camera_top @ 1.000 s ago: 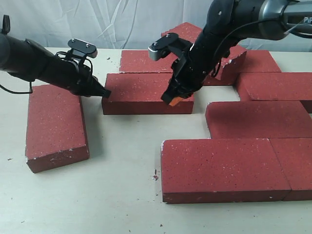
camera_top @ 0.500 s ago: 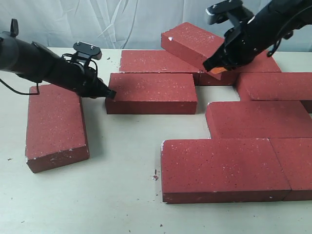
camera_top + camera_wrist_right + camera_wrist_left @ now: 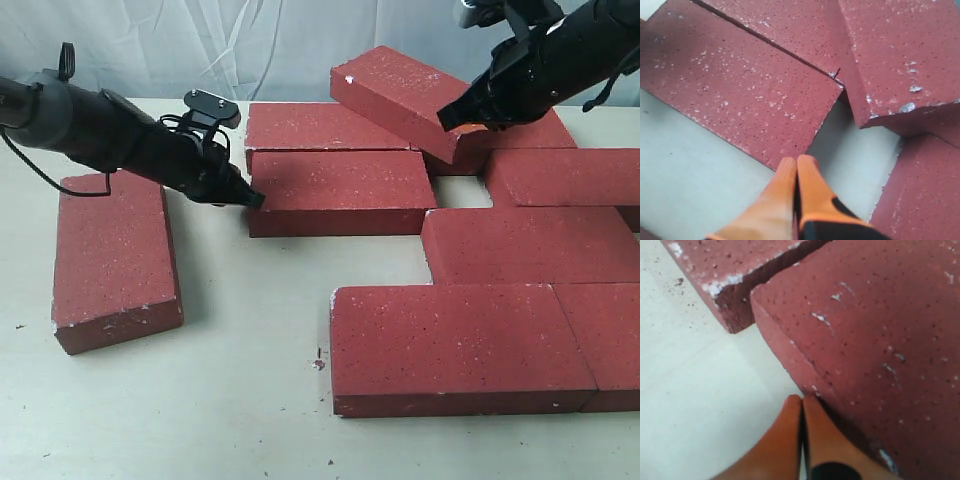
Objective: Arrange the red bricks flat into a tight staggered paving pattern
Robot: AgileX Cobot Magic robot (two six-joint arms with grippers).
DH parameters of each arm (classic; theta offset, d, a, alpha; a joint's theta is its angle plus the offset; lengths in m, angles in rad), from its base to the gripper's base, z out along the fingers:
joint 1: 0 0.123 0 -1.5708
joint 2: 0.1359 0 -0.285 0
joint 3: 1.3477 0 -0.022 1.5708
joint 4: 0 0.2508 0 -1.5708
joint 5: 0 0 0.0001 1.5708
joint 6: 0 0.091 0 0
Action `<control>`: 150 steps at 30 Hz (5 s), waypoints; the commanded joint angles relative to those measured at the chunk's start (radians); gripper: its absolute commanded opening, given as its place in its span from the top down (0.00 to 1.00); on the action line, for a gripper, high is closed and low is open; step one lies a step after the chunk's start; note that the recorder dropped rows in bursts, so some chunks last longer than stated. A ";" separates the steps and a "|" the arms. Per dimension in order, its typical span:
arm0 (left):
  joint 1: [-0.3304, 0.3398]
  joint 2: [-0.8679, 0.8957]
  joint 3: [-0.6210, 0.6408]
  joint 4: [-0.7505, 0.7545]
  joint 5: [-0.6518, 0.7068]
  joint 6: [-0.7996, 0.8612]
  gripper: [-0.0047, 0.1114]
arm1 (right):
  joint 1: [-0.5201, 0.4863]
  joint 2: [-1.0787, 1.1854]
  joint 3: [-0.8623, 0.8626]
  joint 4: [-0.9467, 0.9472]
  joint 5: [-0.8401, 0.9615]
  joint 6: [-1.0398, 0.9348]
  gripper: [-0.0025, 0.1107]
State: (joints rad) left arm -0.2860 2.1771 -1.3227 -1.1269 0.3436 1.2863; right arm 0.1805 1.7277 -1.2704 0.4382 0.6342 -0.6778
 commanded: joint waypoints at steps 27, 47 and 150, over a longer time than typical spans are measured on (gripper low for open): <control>-0.014 0.036 -0.063 0.193 0.085 -0.230 0.96 | 0.223 0.366 -0.141 -0.030 0.032 -0.287 0.99; -0.079 0.086 -0.114 0.179 0.040 -0.230 0.96 | 0.223 0.275 -0.141 -0.153 0.095 -0.123 0.99; 0.266 -0.223 -0.200 1.188 0.359 -1.097 0.96 | 0.568 0.140 -0.070 0.204 0.236 -0.470 0.99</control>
State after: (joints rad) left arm -0.0427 1.9279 -1.5228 0.0407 0.7224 0.2044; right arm 0.6935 1.8127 -1.2896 0.6597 0.8011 -1.1320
